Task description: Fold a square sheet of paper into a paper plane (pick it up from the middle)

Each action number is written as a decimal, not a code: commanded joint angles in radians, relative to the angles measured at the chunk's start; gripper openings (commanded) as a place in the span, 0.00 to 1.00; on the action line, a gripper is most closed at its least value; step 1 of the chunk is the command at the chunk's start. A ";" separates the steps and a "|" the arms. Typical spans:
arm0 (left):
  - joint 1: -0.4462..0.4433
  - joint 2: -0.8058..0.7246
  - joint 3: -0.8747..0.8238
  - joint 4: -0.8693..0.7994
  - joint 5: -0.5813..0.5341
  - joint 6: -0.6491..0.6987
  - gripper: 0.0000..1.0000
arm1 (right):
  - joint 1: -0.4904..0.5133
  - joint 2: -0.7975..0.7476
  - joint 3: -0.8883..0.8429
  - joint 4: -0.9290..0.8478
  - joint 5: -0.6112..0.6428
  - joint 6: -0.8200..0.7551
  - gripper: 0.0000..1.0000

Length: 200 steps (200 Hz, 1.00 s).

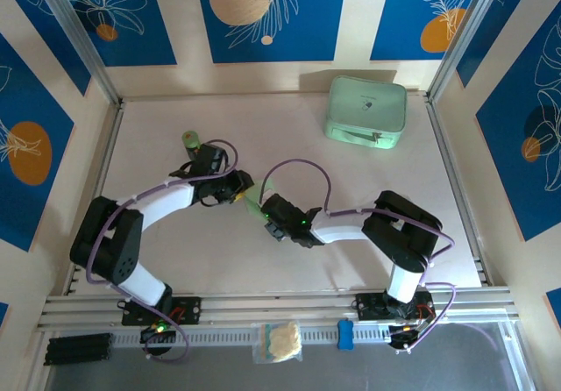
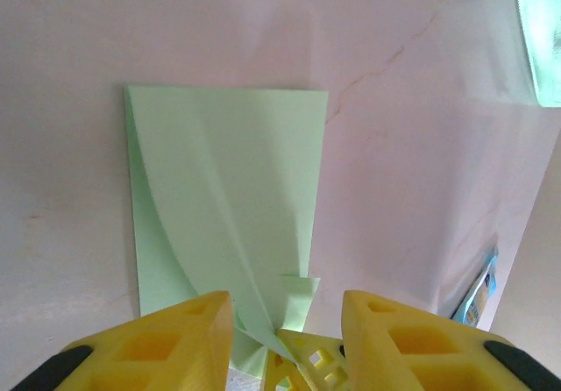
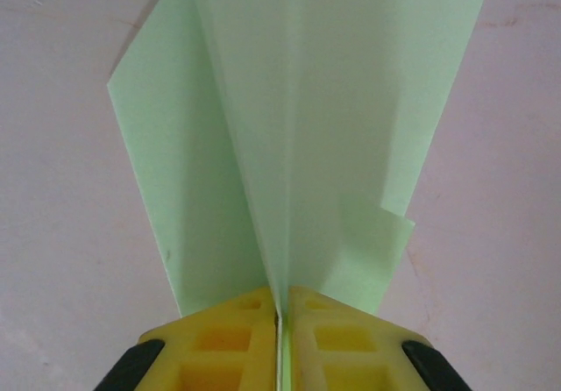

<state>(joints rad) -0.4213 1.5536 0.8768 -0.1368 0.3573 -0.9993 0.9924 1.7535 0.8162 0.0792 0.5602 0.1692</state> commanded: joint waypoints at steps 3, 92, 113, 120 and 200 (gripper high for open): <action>0.003 -0.034 -0.070 0.035 -0.003 -0.009 0.32 | -0.024 -0.035 -0.033 0.028 -0.076 0.045 0.11; -0.048 0.068 -0.118 0.175 0.054 -0.077 0.14 | -0.086 -0.061 -0.117 0.153 -0.149 0.047 0.11; -0.055 0.105 -0.102 0.193 0.064 -0.082 0.12 | -0.092 -0.063 -0.117 0.156 -0.159 0.047 0.11; -0.058 0.116 -0.098 0.206 0.068 -0.085 0.12 | -0.093 -0.064 -0.119 0.157 -0.162 0.045 0.11; -0.077 0.175 -0.081 0.166 0.032 -0.087 0.13 | -0.094 -0.105 -0.102 0.072 -0.192 0.081 0.17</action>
<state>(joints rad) -0.4870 1.7107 0.7753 0.0628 0.4023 -1.0843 0.9028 1.6909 0.7105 0.2081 0.4026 0.2199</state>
